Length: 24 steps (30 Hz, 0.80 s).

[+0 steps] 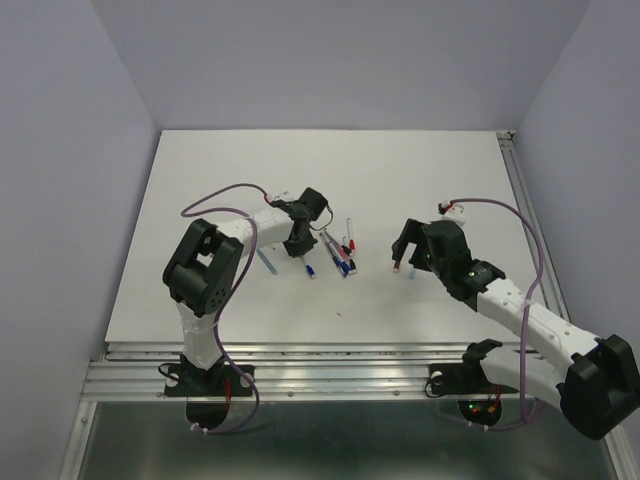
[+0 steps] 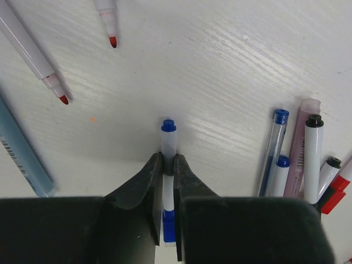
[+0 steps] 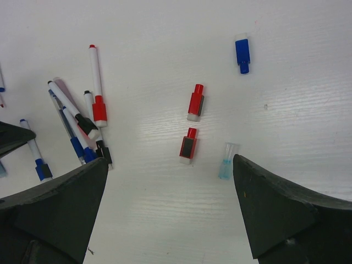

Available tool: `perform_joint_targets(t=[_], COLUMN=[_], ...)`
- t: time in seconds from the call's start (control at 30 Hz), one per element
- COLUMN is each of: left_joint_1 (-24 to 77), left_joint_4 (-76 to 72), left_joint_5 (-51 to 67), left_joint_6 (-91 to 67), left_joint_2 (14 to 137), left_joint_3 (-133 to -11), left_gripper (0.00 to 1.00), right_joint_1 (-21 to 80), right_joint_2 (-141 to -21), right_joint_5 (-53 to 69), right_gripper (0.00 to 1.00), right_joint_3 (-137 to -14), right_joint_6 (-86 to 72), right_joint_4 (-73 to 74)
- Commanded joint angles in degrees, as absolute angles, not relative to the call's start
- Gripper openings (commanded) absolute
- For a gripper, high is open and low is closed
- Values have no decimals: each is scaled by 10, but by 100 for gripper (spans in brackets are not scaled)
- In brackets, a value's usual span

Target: Open the pen caps

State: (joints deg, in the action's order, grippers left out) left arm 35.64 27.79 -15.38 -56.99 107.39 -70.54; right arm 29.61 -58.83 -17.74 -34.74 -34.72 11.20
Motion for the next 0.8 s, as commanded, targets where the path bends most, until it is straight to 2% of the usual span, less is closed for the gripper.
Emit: perform_joint_targets(t=[0.0,0.03,0.17,0.47,0.77], left_joint_1=[359,359,359,361,368], left_joint_4=[293,286,228,121,92], left_joint_5=[-171,-169,-149,-143,-141], left_joint_6=[-568,-560,-546,-547,-589], left_joint_2=[1071,1066,1030,861,730], left_joint_3=[-686,-675,-643,-530,-453], left_gripper=[3,0,0,0,0], right_joint_1=[294,294,294,300,443], right_joint_2=[-577,-577,-566,-598,-733], right_joint_5=[-187,-182,-130,215,180], right_gripper=[100,100,100,100,99], right_joint_3=[-337,-337,-329,-312,-406], right_joint_6=[-344,-342,-330,-309,-317], right_joint_4=[108,106,78,-58,-133])
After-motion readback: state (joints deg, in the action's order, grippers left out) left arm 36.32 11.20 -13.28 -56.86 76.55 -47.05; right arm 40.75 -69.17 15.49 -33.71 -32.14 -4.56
